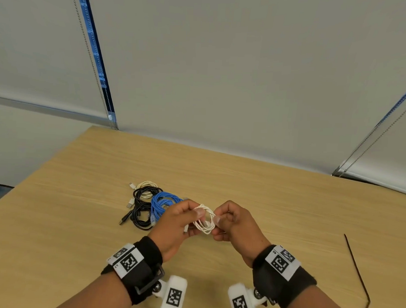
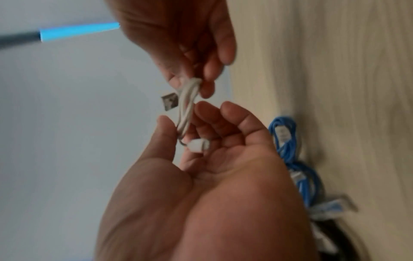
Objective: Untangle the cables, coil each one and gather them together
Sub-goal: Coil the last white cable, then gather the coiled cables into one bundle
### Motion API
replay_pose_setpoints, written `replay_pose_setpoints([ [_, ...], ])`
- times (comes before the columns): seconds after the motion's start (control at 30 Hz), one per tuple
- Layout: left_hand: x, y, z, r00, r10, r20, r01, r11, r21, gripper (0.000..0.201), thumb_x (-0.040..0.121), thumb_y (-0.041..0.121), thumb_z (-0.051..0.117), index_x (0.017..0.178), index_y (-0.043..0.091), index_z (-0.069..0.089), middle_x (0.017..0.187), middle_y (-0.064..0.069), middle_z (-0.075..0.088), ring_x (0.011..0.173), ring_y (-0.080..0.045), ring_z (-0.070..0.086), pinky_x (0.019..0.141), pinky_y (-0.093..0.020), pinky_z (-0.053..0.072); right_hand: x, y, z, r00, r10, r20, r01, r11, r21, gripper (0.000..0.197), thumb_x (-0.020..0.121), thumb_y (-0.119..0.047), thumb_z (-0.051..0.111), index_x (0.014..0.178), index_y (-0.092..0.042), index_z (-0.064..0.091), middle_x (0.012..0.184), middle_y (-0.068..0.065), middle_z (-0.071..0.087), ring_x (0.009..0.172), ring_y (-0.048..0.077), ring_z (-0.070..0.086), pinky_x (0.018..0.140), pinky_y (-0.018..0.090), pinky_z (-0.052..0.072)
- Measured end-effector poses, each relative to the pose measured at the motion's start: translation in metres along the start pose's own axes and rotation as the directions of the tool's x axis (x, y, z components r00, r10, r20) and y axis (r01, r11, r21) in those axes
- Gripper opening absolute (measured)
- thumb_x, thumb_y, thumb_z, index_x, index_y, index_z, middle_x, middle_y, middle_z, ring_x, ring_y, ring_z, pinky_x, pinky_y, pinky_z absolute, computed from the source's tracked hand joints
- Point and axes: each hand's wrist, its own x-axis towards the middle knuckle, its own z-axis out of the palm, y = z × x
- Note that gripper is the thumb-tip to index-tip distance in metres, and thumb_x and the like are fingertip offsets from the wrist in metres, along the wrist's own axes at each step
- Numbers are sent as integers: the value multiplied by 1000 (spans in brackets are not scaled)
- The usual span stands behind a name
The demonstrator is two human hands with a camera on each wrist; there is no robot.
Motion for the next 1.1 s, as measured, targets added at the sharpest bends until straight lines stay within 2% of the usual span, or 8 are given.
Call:
replay_pose_setpoints([
  [0.13, -1, -2, -2, 995, -41, -90, 22, 978, -206, 26, 87, 10, 69, 64, 17, 62, 72, -9, 63, 64, -17, 63, 64, -33, 55, 9, -2, 9, 998, 3, 71, 3, 997, -79, 6, 95, -8, 62, 90, -12, 62, 84, 11, 71, 73, 16, 69, 67, 31, 57],
  [0.33, -19, -9, -32, 977, -86, -194, 25, 954, -298, 17, 74, 11, 77, 74, 12, 60, 83, -17, 72, 75, -22, 73, 73, -34, 60, 42, -17, 16, 990, 42, 137, -15, 981, -193, 18, 94, -10, 57, 82, -18, 67, 87, 3, 74, 71, 11, 67, 65, 32, 53],
  [0.5, -42, -16, -57, 951, -101, -294, -16, 928, -373, 10, 74, 11, 75, 80, 8, 68, 89, -17, 75, 79, -22, 75, 72, -32, 62, 80, -18, 55, 941, -44, 334, 274, 680, -681, 20, 94, -20, 60, 110, -20, 72, 105, 3, 70, 96, 22, 64, 83, 34, 51],
  [0.63, -65, -17, -70, 941, -90, -325, -35, 933, -359, 8, 75, 14, 76, 69, 17, 74, 93, -16, 75, 79, -20, 73, 82, -34, 57, 95, -9, 86, 896, -46, 443, 424, 386, -819, 33, 95, -33, 57, 127, -25, 63, 110, 8, 56, 96, 30, 58, 76, 32, 41],
  [0.8, -82, -21, -87, 899, -84, -430, -105, 912, -397, 21, 66, 13, 83, 62, 19, 63, 91, -15, 75, 84, -21, 74, 89, -35, 53, 95, -15, 93, 890, -103, 445, 449, 367, -815, 8, 100, -30, 52, 97, -25, 57, 96, 1, 49, 86, 26, 53, 71, 32, 38],
  [0.93, -83, -29, -95, 885, -125, -449, -120, 870, -479, 8, 75, 14, 75, 79, 8, 78, 96, -16, 77, 87, -22, 76, 80, -32, 61, 65, -29, 85, 806, -311, 504, 590, 356, -724, 16, 98, -32, 54, 111, -29, 63, 95, -6, 46, 79, 16, 48, 67, 32, 39],
  [1.03, -76, -33, -91, 904, -140, -404, -109, 839, -533, 22, 80, 14, 69, 95, -1, 75, 104, -22, 73, 92, -27, 73, 93, -39, 54, 32, -27, 78, 718, -321, 617, 689, 210, -693, 22, 100, -35, 53, 119, -30, 62, 103, -2, 51, 90, 22, 54, 69, 34, 47],
  [1.1, -71, -32, -85, 926, -139, -350, -87, 826, -556, 32, 86, 18, 65, 109, -3, 71, 115, -26, 69, 98, -30, 68, 101, -46, 46, 20, -21, 72, 714, -273, 645, 694, 148, -705, 26, 102, -35, 51, 125, -32, 59, 106, 2, 53, 96, 27, 55, 68, 39, 51],
])
